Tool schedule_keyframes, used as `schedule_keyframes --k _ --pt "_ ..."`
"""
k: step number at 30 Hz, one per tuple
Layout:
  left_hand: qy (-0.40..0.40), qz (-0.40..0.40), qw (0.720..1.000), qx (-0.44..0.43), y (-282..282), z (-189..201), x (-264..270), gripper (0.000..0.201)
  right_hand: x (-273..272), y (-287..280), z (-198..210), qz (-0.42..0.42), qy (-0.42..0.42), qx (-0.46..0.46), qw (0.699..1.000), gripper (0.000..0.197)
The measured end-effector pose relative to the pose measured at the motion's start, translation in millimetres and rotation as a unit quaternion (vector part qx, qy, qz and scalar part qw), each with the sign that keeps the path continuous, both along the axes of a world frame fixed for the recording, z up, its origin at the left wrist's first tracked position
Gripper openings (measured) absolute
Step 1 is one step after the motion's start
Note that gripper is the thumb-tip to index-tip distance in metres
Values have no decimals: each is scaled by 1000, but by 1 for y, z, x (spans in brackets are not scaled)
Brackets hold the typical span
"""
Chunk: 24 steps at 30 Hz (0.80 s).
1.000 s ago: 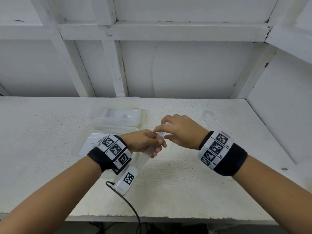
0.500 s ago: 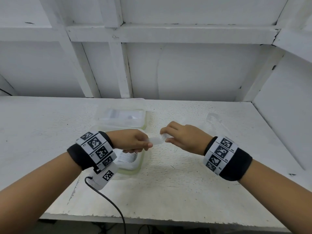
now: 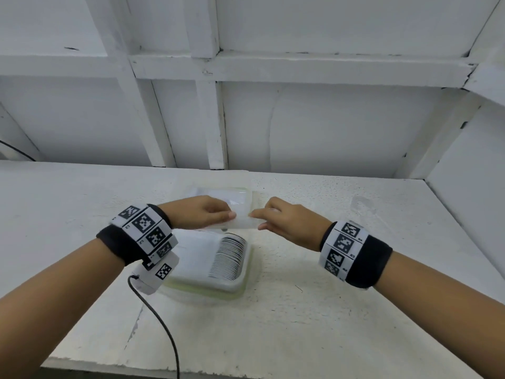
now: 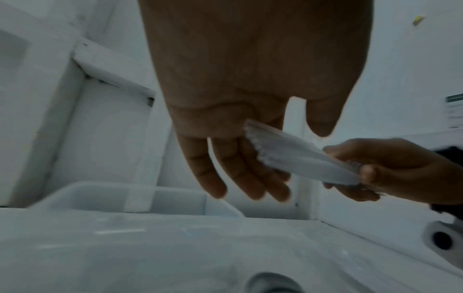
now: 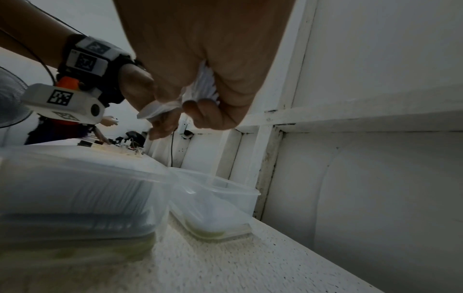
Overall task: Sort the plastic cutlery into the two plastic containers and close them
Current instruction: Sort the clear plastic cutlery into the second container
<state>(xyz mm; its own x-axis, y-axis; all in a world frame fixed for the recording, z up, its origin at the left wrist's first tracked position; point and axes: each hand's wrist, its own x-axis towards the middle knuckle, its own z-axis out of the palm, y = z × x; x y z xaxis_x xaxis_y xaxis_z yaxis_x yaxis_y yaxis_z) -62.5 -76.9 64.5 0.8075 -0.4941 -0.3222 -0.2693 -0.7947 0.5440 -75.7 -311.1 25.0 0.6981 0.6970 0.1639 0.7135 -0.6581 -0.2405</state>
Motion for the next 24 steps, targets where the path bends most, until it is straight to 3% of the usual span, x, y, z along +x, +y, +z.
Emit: schedule_keyframes --k 4,9,13,16,21,24 --pt "-104 158 981 -39 44 -2 33 33 40 12 2 -36 13 43 998 49" --pt "-123 277 952 51 92 -28 73 36 90 44 5 -84 78 5 993 39" --pt "-76 309 943 99 105 -46 89 47 118 72 -4 -102 112 -45 987 40" --pt "-16 318 946 64 109 -58 96 49 132 85 -14 -113 142 -86 980 40" --pt "17 302 953 6 107 -68 100 19 142 94 -22 -99 146 -130 976 38" --pt "20 296 955 -2 108 -68 101 13 144 98 -18 -87 133 -140 977 37"
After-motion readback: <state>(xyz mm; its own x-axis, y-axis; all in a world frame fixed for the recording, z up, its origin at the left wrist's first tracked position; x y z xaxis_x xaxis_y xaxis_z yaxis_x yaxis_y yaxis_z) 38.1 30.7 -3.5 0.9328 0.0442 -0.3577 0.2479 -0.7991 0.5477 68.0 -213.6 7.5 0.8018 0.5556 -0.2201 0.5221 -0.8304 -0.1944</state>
